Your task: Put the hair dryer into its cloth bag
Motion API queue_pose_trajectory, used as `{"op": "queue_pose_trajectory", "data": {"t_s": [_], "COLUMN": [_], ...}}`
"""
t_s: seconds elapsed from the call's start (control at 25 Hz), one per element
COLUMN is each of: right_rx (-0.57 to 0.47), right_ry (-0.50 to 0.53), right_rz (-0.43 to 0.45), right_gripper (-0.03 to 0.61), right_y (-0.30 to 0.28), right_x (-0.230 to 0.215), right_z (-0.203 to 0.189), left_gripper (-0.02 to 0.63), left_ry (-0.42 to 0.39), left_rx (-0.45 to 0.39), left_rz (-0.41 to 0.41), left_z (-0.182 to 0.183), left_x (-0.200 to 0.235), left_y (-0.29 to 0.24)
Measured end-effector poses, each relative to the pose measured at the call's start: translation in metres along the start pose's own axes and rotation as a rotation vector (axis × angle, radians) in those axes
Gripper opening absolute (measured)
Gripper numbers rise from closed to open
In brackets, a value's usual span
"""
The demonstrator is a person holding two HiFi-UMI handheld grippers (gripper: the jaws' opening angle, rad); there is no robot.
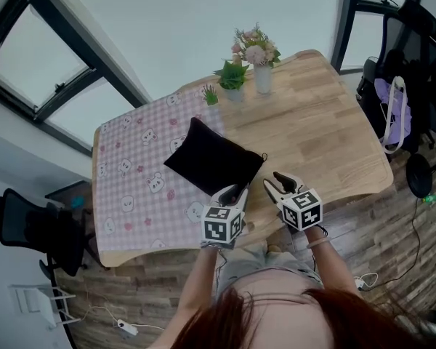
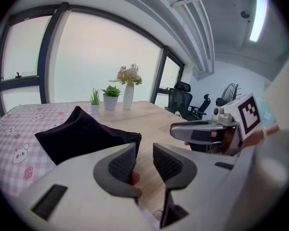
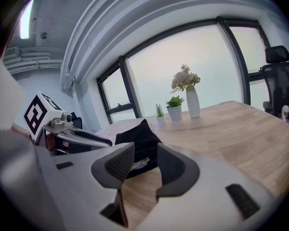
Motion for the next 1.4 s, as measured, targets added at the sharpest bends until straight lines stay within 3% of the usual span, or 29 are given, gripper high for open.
{"op": "queue_pose_trajectory", "data": {"t_s": [0.6,0.92,1.4], "right_rx": [-0.098,-0.147,-0.227], "right_ry": [0.053,0.085,0.111], "right_rz": [0.003,-0.033,-0.064], "right_gripper": [0.077,0.034,0.000], "right_y": [0.051,0.083,0.120], "right_x": [0.028,0.030,0.043], "right_z": [0.010,0.011,0.008], "left_gripper": [0.063,0.040,0.020], "left_ry": [0.003,-0.049,-0.089], "left_rx": [-0.115,-0.174,-0.276], "left_rz": [0.085,0.131,0.123], "left_z": [0.000,0.003,0.004], "left_x": [-0.031,-0.055,-0.088], "left_y": [0.056,0.079,0.109]}}
Point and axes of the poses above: the fingertips, and each gripper's own axes: y backward along the fingers, x to its left, z out of its top, the point moved 9 cm from there along y, backward along the fingers, and after that the axes turned 5 degrees about x, right-handed, at the moved point
